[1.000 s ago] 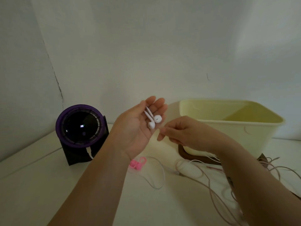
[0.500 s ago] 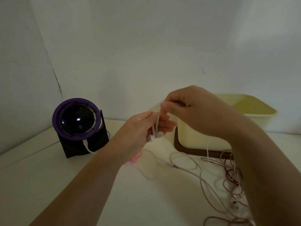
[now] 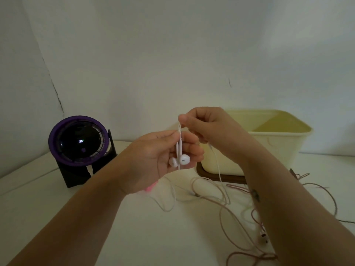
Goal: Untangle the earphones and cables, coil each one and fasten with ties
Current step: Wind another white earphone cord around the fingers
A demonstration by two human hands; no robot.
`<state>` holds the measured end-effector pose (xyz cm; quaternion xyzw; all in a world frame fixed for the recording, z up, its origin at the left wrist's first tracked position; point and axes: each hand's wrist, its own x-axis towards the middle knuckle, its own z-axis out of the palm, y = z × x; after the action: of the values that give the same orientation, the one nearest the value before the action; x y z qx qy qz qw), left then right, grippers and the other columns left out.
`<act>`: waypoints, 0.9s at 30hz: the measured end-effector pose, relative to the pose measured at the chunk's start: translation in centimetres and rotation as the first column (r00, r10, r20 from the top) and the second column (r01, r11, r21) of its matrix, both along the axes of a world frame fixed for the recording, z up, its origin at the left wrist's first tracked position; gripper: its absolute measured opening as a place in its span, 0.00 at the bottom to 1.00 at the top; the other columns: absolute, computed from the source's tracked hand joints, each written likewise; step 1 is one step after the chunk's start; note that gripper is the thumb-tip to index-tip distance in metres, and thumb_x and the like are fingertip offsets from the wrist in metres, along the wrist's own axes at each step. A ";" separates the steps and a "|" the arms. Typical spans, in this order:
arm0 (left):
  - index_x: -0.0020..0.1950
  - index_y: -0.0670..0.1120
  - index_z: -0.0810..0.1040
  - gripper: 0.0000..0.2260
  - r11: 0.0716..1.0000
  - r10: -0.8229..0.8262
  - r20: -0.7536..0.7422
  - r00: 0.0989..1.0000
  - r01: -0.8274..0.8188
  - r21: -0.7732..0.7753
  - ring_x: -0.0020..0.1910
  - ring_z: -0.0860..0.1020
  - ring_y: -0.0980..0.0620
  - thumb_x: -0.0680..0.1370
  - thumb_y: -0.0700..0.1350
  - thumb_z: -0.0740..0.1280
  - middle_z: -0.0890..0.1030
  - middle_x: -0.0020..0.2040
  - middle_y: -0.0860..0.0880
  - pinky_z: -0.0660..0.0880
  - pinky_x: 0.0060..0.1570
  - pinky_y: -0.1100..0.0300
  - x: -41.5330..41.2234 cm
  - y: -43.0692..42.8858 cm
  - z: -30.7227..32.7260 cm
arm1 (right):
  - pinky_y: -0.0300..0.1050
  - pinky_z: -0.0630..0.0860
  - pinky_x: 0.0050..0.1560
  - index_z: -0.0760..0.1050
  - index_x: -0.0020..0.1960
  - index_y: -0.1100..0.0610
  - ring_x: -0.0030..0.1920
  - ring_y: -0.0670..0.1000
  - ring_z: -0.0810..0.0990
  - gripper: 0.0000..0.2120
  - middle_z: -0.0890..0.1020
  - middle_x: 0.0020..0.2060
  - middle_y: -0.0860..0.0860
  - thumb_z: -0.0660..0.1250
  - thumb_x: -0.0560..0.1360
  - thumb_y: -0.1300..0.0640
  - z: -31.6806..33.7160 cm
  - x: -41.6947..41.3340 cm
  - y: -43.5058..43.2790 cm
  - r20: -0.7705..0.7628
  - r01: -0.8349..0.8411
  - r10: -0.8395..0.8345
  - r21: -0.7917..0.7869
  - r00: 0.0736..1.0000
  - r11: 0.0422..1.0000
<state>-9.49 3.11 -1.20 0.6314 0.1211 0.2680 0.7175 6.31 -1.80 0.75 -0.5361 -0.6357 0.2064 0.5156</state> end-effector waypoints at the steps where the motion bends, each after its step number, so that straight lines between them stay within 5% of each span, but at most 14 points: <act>1: 0.45 0.40 0.80 0.10 1.000 0.005 0.007 1.000 -0.005 -0.005 0.38 0.83 0.48 0.77 0.45 0.62 0.83 0.38 0.43 0.80 0.49 0.52 -0.1 -0.1 0.3 | 0.38 0.65 0.33 0.77 0.36 0.58 0.28 0.44 0.67 0.14 0.72 0.26 0.47 0.66 0.77 0.51 -0.4 0.0 0.2 -0.015 -0.031 0.030 -0.023 0.999 0.999; 4: 0.48 0.40 0.77 0.12 0.996 0.050 0.040 0.998 -0.047 -0.072 0.36 0.82 0.51 0.74 0.46 0.58 0.82 0.35 0.47 0.80 0.46 0.54 -0.1 -0.4 1.0 | 0.41 0.64 0.33 0.74 0.45 0.71 0.30 0.49 0.66 0.20 0.71 0.30 0.54 0.62 0.79 0.52 -1.0 -0.2 0.4 0.018 -0.057 0.060 -0.100 0.998 0.993; 6: 0.48 0.41 0.77 0.12 0.982 0.088 0.099 0.991 -0.070 -0.177 0.35 0.82 0.53 0.75 0.46 0.57 0.82 0.34 0.48 0.80 0.44 0.56 -0.2 -0.3 1.4 | 0.39 0.63 0.31 0.74 0.45 0.72 0.27 0.45 0.64 0.20 0.70 0.27 0.52 0.59 0.80 0.53 -1.1 -0.6 0.4 0.113 -0.026 0.042 -0.139 0.993 0.990; 9: 0.48 0.43 0.78 0.14 0.948 0.146 0.164 0.976 -0.091 -0.306 0.37 0.83 0.54 0.80 0.47 0.54 0.82 0.35 0.49 0.80 0.43 0.57 -0.3 0.2 1.6 | 0.40 0.64 0.32 0.72 0.33 0.61 0.26 0.46 0.65 0.19 0.71 0.25 0.49 0.56 0.80 0.56 -1.2 -1.6 0.2 0.228 -0.013 0.060 -0.202 0.972 0.979; 12: 0.49 0.43 0.77 0.14 0.933 0.215 0.213 0.953 -0.136 -0.332 0.39 0.83 0.54 0.81 0.46 0.54 0.83 0.37 0.50 0.80 0.45 0.59 -0.2 0.6 1.6 | 0.32 0.66 0.30 0.76 0.37 0.52 0.25 0.41 0.68 0.18 0.76 0.28 0.46 0.54 0.82 0.53 -1.0 -2.6 -0.3 0.315 -0.014 0.108 -0.288 0.943 0.958; 17: 0.50 0.43 0.76 0.11 0.926 0.340 0.235 0.911 -0.280 -0.252 0.42 0.84 0.54 0.82 0.42 0.54 0.85 0.39 0.50 0.80 0.47 0.60 -0.4 1.5 1.3 | 0.27 0.66 0.30 0.77 0.57 0.55 0.27 0.38 0.71 0.15 0.76 0.33 0.46 0.53 0.82 0.53 -0.6 -3.9 -1.0 0.517 0.023 0.223 -0.426 0.826 0.905; 21: 0.51 0.42 0.75 0.12 0.937 0.345 0.178 0.922 -0.325 -0.131 0.43 0.84 0.54 0.83 0.41 0.53 0.85 0.41 0.48 0.79 0.49 0.59 -0.3 1.5 0.8 | 0.33 0.64 0.31 0.75 0.51 0.65 0.32 0.46 0.69 0.17 0.74 0.35 0.52 0.55 0.82 0.53 0.1 -3.9 -1.8 0.654 0.100 0.160 -0.341 0.739 0.935; 25: 0.53 0.40 0.75 0.12 0.953 0.298 0.042 0.954 -0.300 0.052 0.35 0.77 0.52 0.83 0.42 0.53 0.83 0.40 0.47 0.77 0.40 0.60 -0.2 1.3 0.4 | 0.25 0.66 0.34 0.79 0.48 0.57 0.30 0.37 0.72 0.13 0.72 0.30 0.41 0.56 0.81 0.55 1.3 -3.8 -2.8 0.655 0.109 0.109 -0.283 0.748 0.953; 27: 0.55 0.39 0.76 0.14 0.958 0.260 -0.030 0.965 -0.254 0.135 0.34 0.75 0.53 0.83 0.43 0.52 0.81 0.36 0.49 0.75 0.40 0.61 -0.1 1.2 0.1 | 0.32 0.68 0.34 0.79 0.45 0.58 0.31 0.43 0.73 0.14 0.75 0.31 0.45 0.57 0.80 0.54 1.8 -3.6 -2.9 0.647 0.106 0.069 -0.228 0.759 0.968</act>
<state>-9.62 4.32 -1.09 0.6619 0.2014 0.3510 0.6310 2.75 -4.74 2.56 -0.6414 -0.7382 0.0811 0.1928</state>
